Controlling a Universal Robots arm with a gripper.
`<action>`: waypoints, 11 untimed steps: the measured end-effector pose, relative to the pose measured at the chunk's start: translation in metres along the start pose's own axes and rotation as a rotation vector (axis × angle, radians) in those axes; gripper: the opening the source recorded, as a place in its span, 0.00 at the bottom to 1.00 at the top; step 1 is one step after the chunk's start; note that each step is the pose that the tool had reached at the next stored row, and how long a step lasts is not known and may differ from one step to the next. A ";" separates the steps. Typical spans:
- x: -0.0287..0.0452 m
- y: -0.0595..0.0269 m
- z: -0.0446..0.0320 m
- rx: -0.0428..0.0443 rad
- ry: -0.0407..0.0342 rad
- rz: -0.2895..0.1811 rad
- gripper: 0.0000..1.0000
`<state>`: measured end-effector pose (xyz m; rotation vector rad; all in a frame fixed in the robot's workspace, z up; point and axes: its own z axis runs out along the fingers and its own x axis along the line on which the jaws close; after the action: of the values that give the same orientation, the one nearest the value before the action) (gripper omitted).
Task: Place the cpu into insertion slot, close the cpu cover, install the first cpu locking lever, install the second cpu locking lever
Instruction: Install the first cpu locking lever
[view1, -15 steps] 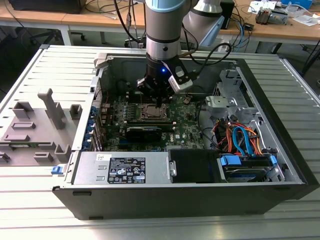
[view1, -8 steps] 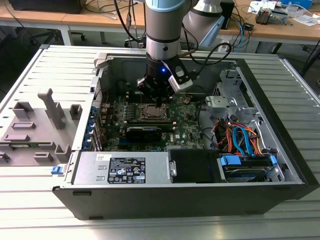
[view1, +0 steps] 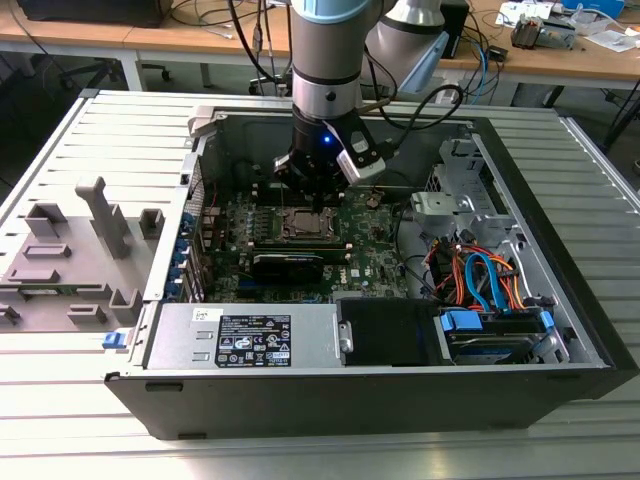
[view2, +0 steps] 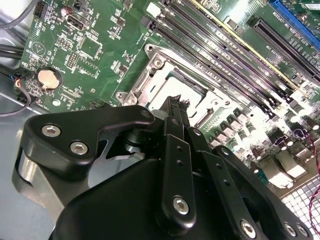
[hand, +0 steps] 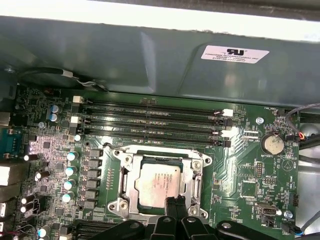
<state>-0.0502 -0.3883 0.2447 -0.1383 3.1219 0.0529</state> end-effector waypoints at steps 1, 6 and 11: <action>0.0000 0.0000 -0.0001 -0.0005 0.0000 0.000 0.11; 0.0000 0.0000 -0.0007 -0.0032 -0.0002 0.000 0.11; 0.0000 0.0000 -0.0012 -0.0064 -0.0006 0.000 0.11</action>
<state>-0.0501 -0.3883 0.2459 -0.1382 3.1214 0.0628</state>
